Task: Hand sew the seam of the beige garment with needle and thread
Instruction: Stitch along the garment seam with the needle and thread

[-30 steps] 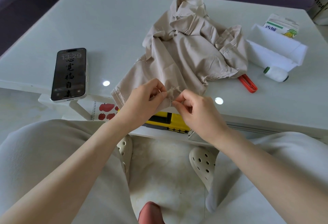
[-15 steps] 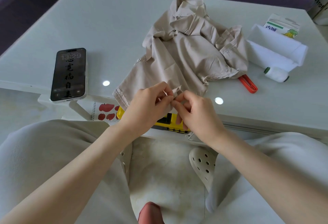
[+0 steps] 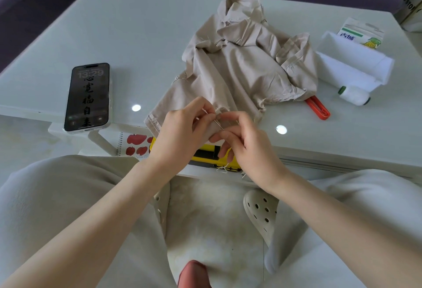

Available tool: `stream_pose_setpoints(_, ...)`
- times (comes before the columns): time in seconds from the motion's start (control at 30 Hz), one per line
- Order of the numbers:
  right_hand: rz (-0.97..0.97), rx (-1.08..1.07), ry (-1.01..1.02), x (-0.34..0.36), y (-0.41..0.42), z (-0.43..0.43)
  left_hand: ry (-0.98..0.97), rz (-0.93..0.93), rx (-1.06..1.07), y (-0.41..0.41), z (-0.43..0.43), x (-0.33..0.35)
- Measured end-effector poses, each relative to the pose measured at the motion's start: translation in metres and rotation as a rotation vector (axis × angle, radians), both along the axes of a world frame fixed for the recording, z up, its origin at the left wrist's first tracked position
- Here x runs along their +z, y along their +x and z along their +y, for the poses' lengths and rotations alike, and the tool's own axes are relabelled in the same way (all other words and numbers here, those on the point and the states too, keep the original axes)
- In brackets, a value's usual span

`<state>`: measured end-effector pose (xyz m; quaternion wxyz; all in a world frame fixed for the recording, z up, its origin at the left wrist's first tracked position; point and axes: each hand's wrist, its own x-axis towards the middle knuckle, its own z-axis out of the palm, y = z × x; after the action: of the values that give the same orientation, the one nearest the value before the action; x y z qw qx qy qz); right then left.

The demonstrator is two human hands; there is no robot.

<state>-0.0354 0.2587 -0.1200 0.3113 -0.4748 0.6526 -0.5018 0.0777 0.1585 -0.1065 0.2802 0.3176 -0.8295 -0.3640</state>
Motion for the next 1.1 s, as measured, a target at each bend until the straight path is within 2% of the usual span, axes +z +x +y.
stream_pose_setpoints(0.23,-0.087,-0.061,-0.056,0.002,-0.002,-0.001,-0.012,0.008,-0.103,-0.002,0.007,-0.003)
stream_pose_setpoints(0.47,-0.071,-0.049,-0.055,0.003,0.000,-0.001,0.123,0.051,-0.096,-0.004,0.010,0.000)
stream_pose_setpoints(0.67,0.162,-0.034,-0.076,-0.001,-0.004,0.000,0.152,0.118,-0.073,-0.004,0.011,0.002)
stream_pose_setpoints(0.7,0.234,-0.057,-0.113,-0.003,-0.005,0.000,0.155,0.128,-0.067,-0.004,0.011,0.002)
stream_pose_setpoints(0.8,0.622,-0.226,-0.269,-0.004,-0.013,-0.004,0.155,0.127,-0.082,-0.003,0.010,0.001)
stream_pose_setpoints(0.87,0.710,-0.308,-0.248,-0.001,-0.020,-0.007,0.111,0.103,-0.121,-0.002,0.011,0.000)
stream_pose_setpoints(0.93,0.625,-0.297,-0.106,0.001,-0.024,-0.008,0.071,0.071,-0.176,-0.001,0.012,-0.002)
stream_pose_setpoints(1.0,0.391,-0.220,0.074,0.003,-0.023,-0.008,0.058,0.046,-0.224,0.000,0.012,-0.004)
stream_pose_setpoints(1.03,0.273,-0.187,0.115,0.004,-0.022,-0.008,0.053,0.034,-0.240,0.000,0.011,-0.005)
stream_pose_setpoints(1.1,0.156,-0.155,0.115,0.008,-0.021,-0.009,0.054,0.018,-0.262,0.000,0.011,-0.006)
